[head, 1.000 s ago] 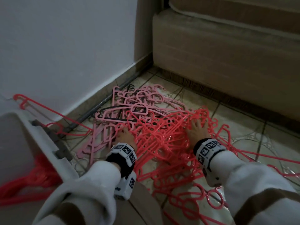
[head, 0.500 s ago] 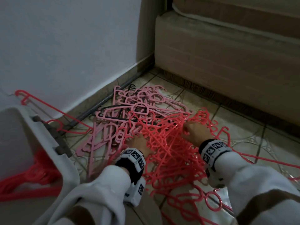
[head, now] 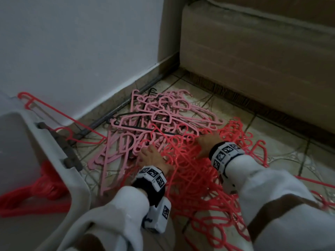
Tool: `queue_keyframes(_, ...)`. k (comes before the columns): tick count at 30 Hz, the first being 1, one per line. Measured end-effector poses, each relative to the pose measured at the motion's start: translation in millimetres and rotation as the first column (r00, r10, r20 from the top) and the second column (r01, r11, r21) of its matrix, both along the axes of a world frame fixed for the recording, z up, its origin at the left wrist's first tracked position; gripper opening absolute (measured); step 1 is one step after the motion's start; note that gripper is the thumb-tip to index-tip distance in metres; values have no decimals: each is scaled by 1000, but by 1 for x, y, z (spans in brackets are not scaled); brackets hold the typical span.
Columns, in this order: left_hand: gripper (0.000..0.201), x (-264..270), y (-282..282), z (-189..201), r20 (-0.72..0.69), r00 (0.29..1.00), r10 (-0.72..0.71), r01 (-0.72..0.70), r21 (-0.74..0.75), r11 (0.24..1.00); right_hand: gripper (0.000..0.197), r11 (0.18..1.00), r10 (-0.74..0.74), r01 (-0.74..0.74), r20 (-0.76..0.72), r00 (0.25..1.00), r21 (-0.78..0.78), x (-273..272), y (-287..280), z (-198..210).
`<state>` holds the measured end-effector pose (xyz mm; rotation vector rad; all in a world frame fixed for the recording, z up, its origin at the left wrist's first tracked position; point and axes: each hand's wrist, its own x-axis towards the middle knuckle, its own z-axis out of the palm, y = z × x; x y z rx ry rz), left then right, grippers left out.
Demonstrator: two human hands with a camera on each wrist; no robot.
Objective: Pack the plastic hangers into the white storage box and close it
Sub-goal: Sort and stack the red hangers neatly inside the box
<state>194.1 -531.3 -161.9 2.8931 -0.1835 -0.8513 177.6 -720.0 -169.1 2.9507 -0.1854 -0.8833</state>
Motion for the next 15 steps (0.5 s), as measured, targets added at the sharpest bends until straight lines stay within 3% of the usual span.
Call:
queue_keyframes(4,114,-2,-3,-4,-48,999,21,-23,-39,999,53,997,-55,58,-52,997,59,-10,3,-4)
queue_keyframes(8,91,-1,-2,-8,25,996,85,-79,-189,979,46,980,-107,111,-36,994,165,-13,-2,-1)
queue_keyframes(10,78,3,2,-9,100,964,247,-203,-326,923,41,962,-120,111,22,993,249,-14,-2,1)
queue_keyframes(13,98,11,9,-10,-44,905,424,-411,-351,841,42,937,-137,106,73,988,332,-17,-3,8)
queue_keyframes(15,96,14,13,-14,-120,913,390,-407,-320,856,48,918,-159,115,88,983,380,-20,-4,14)
